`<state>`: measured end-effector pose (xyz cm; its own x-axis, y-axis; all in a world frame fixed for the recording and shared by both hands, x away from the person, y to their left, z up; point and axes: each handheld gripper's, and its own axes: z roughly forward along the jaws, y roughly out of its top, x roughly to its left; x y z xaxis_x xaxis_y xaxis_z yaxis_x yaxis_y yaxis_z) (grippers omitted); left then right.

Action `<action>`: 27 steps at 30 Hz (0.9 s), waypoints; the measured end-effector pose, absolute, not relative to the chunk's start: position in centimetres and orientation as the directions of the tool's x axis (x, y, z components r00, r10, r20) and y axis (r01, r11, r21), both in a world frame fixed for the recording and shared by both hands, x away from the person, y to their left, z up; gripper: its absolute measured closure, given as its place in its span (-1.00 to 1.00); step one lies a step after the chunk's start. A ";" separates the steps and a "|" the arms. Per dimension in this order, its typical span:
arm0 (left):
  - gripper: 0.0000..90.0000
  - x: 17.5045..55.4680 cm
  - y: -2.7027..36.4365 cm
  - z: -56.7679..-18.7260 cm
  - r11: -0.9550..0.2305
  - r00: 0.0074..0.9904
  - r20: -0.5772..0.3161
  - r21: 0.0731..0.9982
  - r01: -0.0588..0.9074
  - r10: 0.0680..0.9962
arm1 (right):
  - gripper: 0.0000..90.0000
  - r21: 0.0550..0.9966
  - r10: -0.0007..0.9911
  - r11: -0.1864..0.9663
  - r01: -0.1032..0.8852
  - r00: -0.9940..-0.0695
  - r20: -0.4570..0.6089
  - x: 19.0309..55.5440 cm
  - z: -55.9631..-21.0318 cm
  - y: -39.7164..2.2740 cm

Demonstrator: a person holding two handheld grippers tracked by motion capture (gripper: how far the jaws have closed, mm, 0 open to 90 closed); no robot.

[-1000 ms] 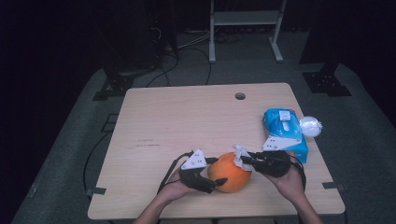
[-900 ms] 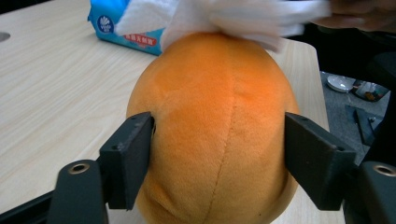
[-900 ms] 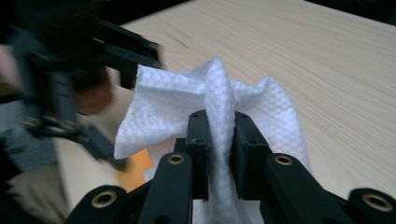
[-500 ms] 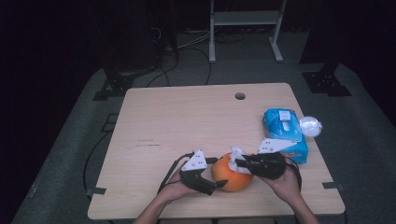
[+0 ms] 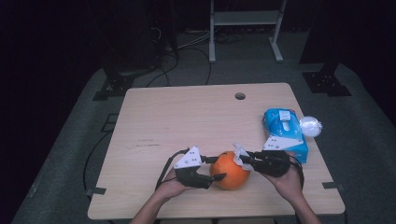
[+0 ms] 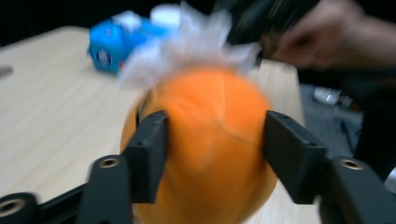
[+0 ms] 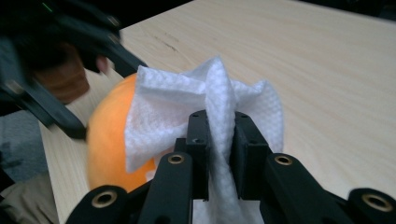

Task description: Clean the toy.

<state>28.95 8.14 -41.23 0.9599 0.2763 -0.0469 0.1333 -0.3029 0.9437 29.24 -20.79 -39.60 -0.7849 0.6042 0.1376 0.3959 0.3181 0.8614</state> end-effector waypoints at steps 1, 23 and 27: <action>-0.03 29.0 8.2 -41.1 -0.289 0.961 -0.061 0.947 0.141 0.271 | 0.72 0.858 0.599 0.306 0.412 -0.784 0.163 29.5 -40.0 -20.8; -0.81 29.4 6.3 -44.3 -0.394 0.951 -0.024 0.907 0.151 0.308 | 0.73 0.870 0.609 0.316 0.378 -0.784 0.120 29.2 -40.0 -20.1; -0.81 29.4 5.6 -45.0 -0.384 0.940 -0.001 0.912 0.140 0.341 | 0.73 0.870 0.612 0.298 0.392 -0.778 0.140 29.4 -40.3 -20.3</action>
